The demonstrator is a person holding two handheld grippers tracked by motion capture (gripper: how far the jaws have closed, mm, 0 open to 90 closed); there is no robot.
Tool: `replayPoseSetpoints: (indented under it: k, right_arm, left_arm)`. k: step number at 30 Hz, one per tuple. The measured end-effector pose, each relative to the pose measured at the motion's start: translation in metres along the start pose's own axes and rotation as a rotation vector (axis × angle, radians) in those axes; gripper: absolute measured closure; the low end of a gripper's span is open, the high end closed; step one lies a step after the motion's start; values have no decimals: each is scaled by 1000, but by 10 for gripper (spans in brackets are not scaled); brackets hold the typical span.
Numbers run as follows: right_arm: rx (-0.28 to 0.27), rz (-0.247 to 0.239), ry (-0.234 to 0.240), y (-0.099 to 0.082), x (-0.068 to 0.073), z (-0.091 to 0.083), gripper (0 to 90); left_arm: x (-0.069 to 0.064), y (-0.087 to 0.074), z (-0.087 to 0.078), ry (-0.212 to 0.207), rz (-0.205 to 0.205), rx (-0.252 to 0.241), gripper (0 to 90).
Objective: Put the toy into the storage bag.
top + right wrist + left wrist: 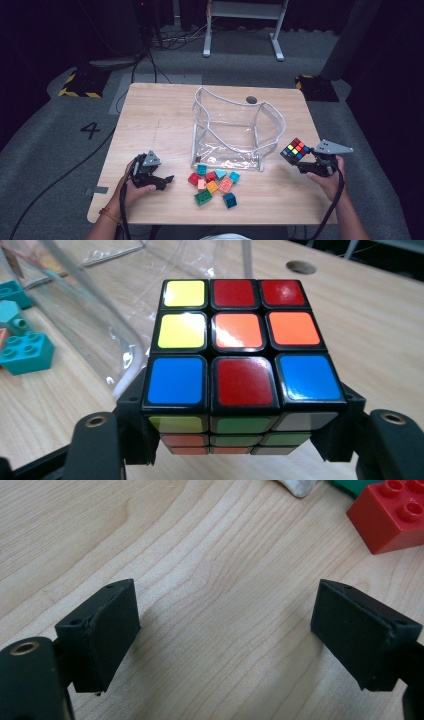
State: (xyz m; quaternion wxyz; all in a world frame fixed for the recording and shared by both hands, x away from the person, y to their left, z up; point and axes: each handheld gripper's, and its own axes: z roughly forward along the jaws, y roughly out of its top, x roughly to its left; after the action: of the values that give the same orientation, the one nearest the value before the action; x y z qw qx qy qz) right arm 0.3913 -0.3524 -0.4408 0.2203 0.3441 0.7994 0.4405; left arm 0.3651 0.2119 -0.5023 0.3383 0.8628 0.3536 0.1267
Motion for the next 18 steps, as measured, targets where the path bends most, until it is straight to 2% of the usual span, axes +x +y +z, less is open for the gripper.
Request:
replayPoseSetpoints:
  k: [6,7,9,11,12,13,14,15,16,18]
  right_arm:
    - [-37,18,-24,18,-13,-15,338]
    - [-46,11,-29,27,-17,-19,339]
    - [-45,4,-29,30,-18,-20,338]
    - [-62,-9,-29,45,-21,-26,339]
    - [-62,-9,-29,45,-21,-26,339]
    - [-72,-16,-22,55,-23,-28,338]
    - [-72,-16,-22,55,-23,-28,338]
    - [-76,-29,-33,65,-24,-28,338]
    - [-76,-29,-33,65,-24,-28,338]
    - [-91,-36,-33,78,-26,-27,338]
  left_arm:
    - [0,0,0,1,-4,1,123]
    - [0,0,0,2,-4,0,123]
    - [0,0,0,1,-1,1,122]
    - [0,0,0,1,-1,0,121]
    - [0,0,0,1,-1,0,121]
    - [-1,0,0,4,-5,-1,121]
    - [-1,0,0,4,-5,-1,121]
    - [0,0,0,3,-2,0,121]
    - [0,0,0,3,-2,0,121]
    - [0,0,0,4,0,-1,121]
